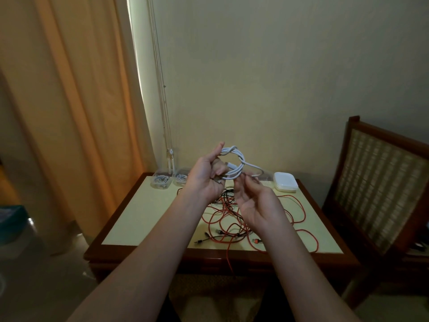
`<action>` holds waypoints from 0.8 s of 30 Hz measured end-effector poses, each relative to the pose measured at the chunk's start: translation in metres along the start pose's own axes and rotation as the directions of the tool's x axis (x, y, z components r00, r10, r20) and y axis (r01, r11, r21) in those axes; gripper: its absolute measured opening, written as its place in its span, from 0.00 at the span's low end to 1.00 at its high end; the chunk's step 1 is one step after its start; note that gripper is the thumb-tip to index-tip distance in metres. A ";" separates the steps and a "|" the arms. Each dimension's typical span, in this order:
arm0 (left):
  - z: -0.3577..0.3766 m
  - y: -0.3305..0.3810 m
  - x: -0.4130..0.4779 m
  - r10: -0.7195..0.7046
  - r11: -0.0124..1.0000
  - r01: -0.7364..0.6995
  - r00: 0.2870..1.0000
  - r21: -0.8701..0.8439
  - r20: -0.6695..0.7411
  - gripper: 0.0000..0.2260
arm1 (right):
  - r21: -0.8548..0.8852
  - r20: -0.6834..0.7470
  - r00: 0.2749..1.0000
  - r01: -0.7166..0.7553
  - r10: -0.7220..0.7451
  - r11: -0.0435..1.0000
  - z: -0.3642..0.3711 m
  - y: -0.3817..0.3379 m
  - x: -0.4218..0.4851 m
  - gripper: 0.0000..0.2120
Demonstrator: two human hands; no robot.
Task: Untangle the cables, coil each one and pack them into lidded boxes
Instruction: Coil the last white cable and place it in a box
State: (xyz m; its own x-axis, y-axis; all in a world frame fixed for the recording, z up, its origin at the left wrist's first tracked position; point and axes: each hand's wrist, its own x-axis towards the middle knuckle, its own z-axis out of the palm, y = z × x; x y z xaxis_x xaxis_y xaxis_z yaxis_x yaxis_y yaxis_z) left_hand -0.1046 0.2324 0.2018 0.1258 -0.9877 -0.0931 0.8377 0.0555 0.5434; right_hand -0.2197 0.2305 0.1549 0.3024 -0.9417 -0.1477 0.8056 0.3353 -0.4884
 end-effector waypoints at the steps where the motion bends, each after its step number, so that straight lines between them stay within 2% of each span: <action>1: -0.002 0.000 0.001 0.022 0.999 -0.021 1.000 0.034 -0.015 0.05 | -0.052 -0.015 0.999 -0.043 0.042 0.998 0.001 0.001 -0.002 0.06; 4: -0.007 -0.004 0.003 0.071 0.990 -0.065 0.996 0.122 -0.045 0.04 | -0.145 -0.019 0.991 -0.135 0.134 0.980 -0.001 0.003 -0.004 0.09; 6: -0.009 -0.008 0.004 0.075 0.979 -0.061 0.995 0.193 -0.067 0.04 | -0.167 0.027 0.984 -0.168 0.174 0.972 0.001 0.004 -0.005 0.10; 11: -0.014 -0.018 0.003 0.119 0.939 -0.075 0.987 0.336 -0.111 0.06 | -0.224 0.121 0.982 -0.115 0.145 0.968 0.011 0.004 -0.009 0.10; 15: -0.020 -0.024 0.002 0.160 0.888 -0.111 0.984 0.447 -0.074 0.07 | -0.187 0.157 0.974 -0.135 0.165 0.973 0.012 0.003 -0.011 0.18; 19: -0.028 -0.019 0.013 0.052 0.850 -0.039 0.999 0.525 -0.009 0.06 | -0.057 0.002 0.983 -0.182 0.183 0.982 0.005 -0.009 -0.005 0.12; 22: -0.034 -0.020 0.018 -0.058 0.867 0.051 0.998 0.495 -0.002 0.03 | -0.143 -0.122 0.971 -0.224 0.208 0.964 -0.002 -0.015 0.001 0.13; 24: -0.036 -0.023 0.016 -0.069 0.854 0.070 0.997 0.516 -0.021 0.06 | -0.195 -0.161 0.959 -0.263 0.234 0.945 -0.006 -0.015 0.004 0.14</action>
State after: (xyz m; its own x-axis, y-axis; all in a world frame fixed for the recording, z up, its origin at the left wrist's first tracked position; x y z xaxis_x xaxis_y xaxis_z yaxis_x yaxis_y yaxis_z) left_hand -0.1031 0.2210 0.1574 0.0787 -0.9858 -0.1481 0.4494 -0.0975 0.8880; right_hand -0.2338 0.2216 0.1568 0.3962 -0.8292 -0.3942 0.5826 0.5589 -0.5901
